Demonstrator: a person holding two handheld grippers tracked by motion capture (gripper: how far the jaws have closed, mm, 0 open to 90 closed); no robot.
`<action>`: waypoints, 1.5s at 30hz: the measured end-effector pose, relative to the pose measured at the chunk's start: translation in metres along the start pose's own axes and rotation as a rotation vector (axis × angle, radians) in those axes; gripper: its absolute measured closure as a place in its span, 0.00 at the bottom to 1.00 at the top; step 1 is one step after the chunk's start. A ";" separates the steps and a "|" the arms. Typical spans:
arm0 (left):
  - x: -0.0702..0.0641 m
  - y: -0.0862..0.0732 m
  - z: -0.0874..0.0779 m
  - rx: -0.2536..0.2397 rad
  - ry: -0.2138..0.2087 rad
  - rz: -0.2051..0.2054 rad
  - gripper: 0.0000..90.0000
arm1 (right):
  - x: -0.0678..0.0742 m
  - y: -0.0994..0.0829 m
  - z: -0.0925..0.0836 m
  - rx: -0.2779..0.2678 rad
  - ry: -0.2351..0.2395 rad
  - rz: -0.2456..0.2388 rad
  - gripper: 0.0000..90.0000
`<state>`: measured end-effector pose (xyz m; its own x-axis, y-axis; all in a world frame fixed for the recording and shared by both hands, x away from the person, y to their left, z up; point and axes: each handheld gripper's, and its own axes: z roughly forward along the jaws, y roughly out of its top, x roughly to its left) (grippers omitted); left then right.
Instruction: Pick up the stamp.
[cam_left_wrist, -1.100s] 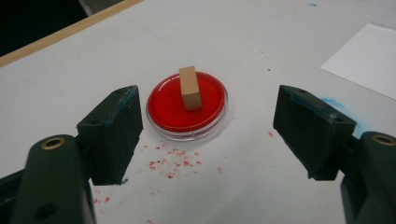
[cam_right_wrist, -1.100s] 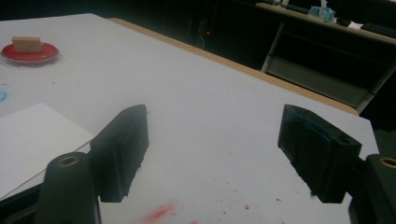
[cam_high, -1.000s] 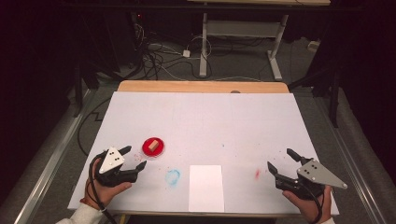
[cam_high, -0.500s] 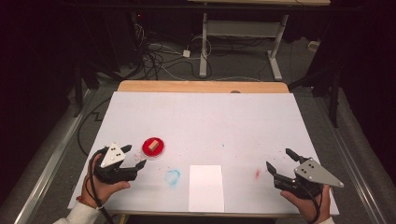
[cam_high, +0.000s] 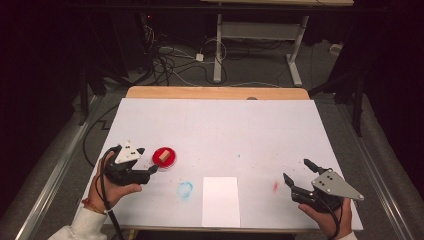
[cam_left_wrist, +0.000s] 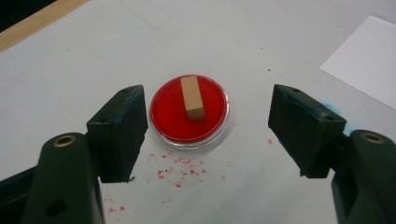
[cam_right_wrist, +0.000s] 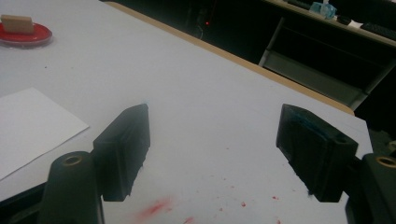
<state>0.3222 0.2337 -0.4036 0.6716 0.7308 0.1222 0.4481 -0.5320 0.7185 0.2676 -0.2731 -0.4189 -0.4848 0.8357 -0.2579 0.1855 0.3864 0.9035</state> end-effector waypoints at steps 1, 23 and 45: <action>0.001 0.004 0.001 0.008 0.001 0.000 0.30 | 0.000 0.000 0.000 0.000 0.000 0.000 0.29; 0.016 0.049 0.063 0.346 -0.081 -0.027 0.54 | 0.004 -0.004 0.007 0.061 -0.013 -0.052 0.31; 0.027 0.049 0.095 0.450 -0.096 -0.017 0.81 | 0.005 -0.005 0.008 0.090 -0.032 -0.079 0.35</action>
<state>0.4183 0.1866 -0.4306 0.7042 0.7092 0.0339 0.6566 -0.6687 0.3488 0.2713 -0.2676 -0.4281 -0.4738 0.8127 -0.3392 0.2241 0.4838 0.8460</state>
